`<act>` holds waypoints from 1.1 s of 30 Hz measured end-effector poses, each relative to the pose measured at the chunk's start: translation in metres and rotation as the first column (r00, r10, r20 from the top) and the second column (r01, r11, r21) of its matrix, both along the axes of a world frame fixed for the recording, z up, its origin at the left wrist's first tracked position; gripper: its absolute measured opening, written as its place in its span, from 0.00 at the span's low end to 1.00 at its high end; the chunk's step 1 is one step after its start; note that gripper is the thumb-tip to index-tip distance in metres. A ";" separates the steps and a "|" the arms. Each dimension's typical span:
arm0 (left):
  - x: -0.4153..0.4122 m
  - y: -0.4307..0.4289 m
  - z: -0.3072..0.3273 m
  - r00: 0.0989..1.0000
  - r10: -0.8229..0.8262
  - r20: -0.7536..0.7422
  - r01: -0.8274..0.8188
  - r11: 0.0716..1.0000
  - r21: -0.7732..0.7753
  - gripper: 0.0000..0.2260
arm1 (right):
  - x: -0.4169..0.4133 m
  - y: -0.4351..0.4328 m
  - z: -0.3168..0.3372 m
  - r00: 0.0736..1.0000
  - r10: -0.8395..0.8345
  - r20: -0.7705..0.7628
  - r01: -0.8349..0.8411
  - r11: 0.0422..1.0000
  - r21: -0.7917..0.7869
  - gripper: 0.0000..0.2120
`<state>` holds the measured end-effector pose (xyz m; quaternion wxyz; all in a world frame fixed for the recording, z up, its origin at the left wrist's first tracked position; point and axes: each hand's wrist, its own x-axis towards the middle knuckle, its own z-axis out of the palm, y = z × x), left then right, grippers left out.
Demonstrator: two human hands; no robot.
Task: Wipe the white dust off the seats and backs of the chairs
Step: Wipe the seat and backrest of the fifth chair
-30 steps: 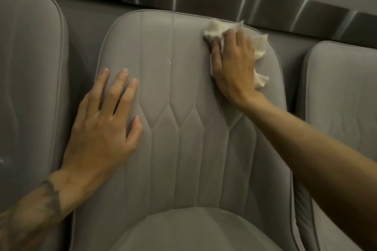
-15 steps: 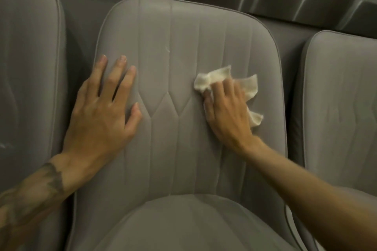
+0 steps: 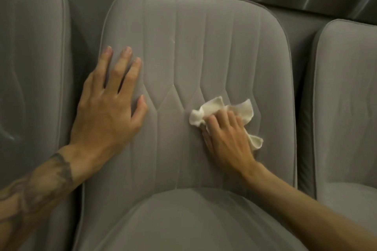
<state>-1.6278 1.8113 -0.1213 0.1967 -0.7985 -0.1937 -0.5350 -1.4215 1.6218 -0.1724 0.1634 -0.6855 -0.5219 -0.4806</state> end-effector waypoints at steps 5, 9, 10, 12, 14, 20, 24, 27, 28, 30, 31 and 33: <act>0.000 -0.002 0.001 1.000 0.008 0.001 -0.008 1.000 -0.002 0.31 | -0.002 -0.024 -0.058 0.939 0.288 0.187 -0.147 0.831 -0.537 0.06; -0.001 -0.002 0.001 1.000 0.018 -0.004 -0.018 1.000 0.003 0.30 | 0.015 -0.017 0.013 0.942 0.241 0.236 -0.131 0.906 -0.403 0.11; -0.001 -0.002 0.001 1.000 0.018 -0.006 -0.018 1.000 0.001 0.30 | 0.017 -0.011 0.037 0.967 0.164 0.194 -0.113 0.962 -0.249 0.08; -0.001 -0.001 0.000 1.000 0.013 -0.005 -0.013 1.000 0.002 0.30 | 0.016 0.000 0.071 0.997 0.020 0.075 -0.022 0.999 0.027 0.07; -0.001 -0.001 0.000 1.000 0.013 -0.005 -0.013 1.000 0.005 0.30 | 0.009 0.007 0.063 1.000 -0.020 0.008 0.019 0.993 0.119 0.09; -0.002 -0.003 0.001 1.000 0.008 -0.013 -0.008 1.000 -0.012 0.31 | -0.004 -0.014 -0.017 0.950 0.199 0.241 -0.076 0.894 -0.441 0.13; -0.001 -0.003 0.002 1.000 0.004 -0.011 -0.004 1.000 -0.018 0.31 | 0.008 0.004 0.058 0.973 0.125 0.195 -0.088 0.979 -0.186 0.06; 0.000 -0.001 0.002 1.000 0.001 -0.017 -0.001 1.000 -0.017 0.31 | 0.005 0.033 0.122 1.000 -0.007 0.005 0.006 0.974 0.228 0.10; 0.000 0.000 0.002 1.000 0.002 -0.015 -0.003 1.000 -0.013 0.31 | 0.001 0.041 0.125 0.998 -0.016 -0.062 0.035 0.948 0.317 0.11; 0.000 0.001 0.000 1.000 0.009 -0.013 -0.010 1.000 -0.009 0.31 | -0.008 0.047 0.102 0.997 -0.010 -0.078 0.034 0.948 0.317 0.10; 0.001 0.001 0.000 1.000 0.012 -0.012 -0.012 1.000 -0.009 0.31 | -0.013 0.044 0.081 0.999 0.021 -0.039 -0.012 0.975 0.222 0.09; 0.002 0.000 0.001 1.000 0.014 -0.013 -0.014 1.000 -0.011 0.31 | -0.018 0.031 0.048 0.990 0.125 0.072 -0.121 0.991 -0.057 0.09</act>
